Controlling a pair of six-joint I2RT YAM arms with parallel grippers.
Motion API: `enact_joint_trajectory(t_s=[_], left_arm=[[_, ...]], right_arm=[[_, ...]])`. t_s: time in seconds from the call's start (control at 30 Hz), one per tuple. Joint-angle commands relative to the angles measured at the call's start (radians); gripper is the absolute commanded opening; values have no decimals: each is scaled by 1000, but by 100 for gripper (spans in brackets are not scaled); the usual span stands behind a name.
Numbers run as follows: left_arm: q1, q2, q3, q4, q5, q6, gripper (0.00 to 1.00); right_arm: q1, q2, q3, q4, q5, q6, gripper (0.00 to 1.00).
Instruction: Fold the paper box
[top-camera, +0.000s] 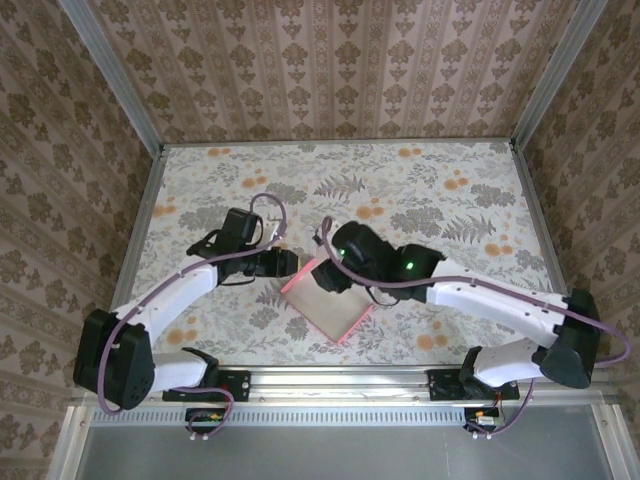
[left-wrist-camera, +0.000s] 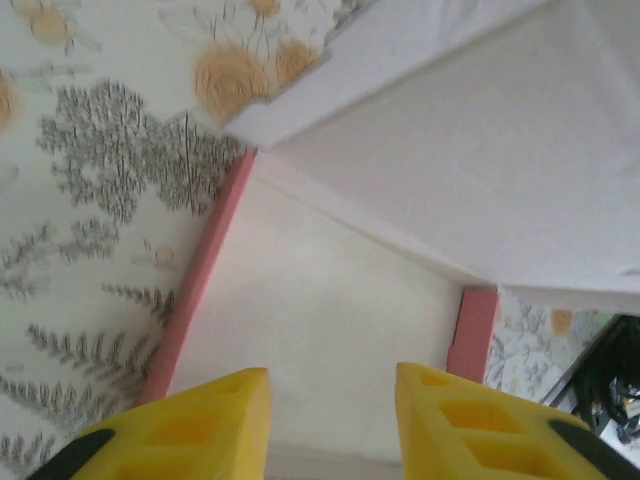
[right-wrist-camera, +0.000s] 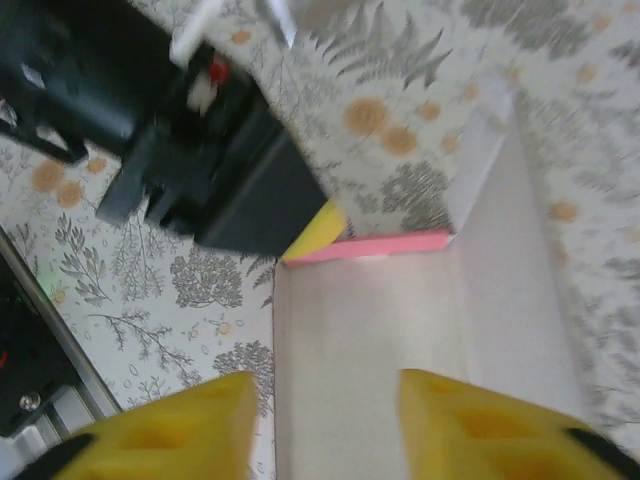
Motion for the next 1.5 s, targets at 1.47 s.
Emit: enact_joint_trajectory(t_s=[1.47], left_arm=[[94, 292, 359, 53, 281, 706, 58]], right_arm=[[-73, -246, -406, -93, 121, 415, 34]])
